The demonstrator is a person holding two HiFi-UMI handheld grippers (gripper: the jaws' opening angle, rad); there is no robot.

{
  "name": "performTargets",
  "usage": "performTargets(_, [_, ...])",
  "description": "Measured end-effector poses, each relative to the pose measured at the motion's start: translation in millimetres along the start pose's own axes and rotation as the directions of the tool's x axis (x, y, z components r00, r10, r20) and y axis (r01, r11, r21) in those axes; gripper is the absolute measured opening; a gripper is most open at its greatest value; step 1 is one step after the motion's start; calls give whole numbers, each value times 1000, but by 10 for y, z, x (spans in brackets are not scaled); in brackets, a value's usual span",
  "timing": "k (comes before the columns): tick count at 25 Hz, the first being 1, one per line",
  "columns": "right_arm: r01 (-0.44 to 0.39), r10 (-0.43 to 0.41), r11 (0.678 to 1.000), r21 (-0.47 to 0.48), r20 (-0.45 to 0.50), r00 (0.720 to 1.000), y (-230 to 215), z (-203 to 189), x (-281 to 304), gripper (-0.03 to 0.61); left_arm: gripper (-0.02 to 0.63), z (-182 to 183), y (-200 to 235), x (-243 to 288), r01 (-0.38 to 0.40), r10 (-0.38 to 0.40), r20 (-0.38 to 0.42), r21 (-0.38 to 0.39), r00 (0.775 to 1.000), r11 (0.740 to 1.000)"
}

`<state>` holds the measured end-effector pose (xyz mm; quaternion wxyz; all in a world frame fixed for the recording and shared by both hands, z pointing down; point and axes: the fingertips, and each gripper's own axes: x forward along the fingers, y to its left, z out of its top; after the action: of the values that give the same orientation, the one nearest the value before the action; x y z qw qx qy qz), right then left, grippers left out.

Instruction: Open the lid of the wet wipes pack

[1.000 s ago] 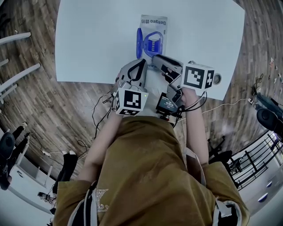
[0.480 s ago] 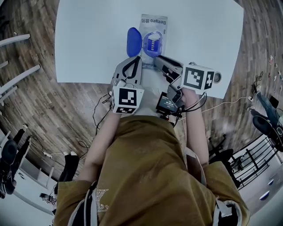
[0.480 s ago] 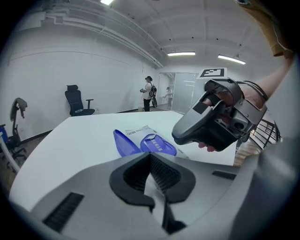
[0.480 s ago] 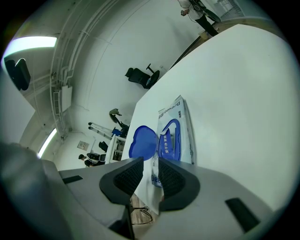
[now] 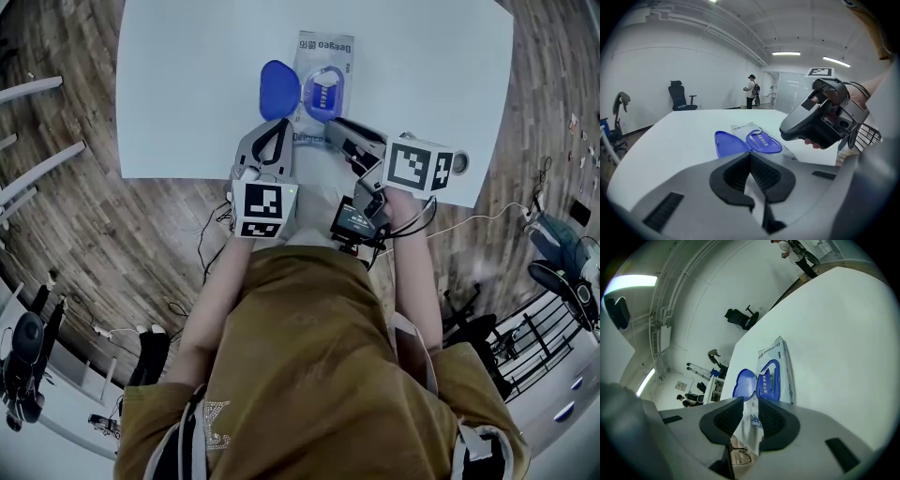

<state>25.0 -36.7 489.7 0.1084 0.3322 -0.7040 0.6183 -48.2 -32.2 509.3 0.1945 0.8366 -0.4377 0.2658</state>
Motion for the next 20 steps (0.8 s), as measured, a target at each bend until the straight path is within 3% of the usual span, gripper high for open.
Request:
performTargets(3, [18,-18,1000,-6,18,1000,-1,21,-4,87,2,-77,63,27,-4,3,-25,-28,1000,1000])
performTargets(5, [90,-85,995,-52,81,993,-48,109,-49,87,2,-147,100,51,-7,4,-60,-47,998,999])
performTargets(8, [264,-223,947,-182,216,951,-116,288,-202,87,2,-188,107,79,-11,6,-97,-55,995,998])
performTargets(10, [332,-265,910,-248,268,926,-109,347,-275,87,2,-189,106,91,-13,7,-106,-58,994,998])
performTargets(13, [374,-284,880,-292,307,908,-105,384,-338,87,2,-185,124,117,-12,2,-105,-93,994,996])
performTargets(20, [407,-264,849,-337,396,879,-40,434,-439,87,2,-169,197,86,-14,1,-91,-145,996,989])
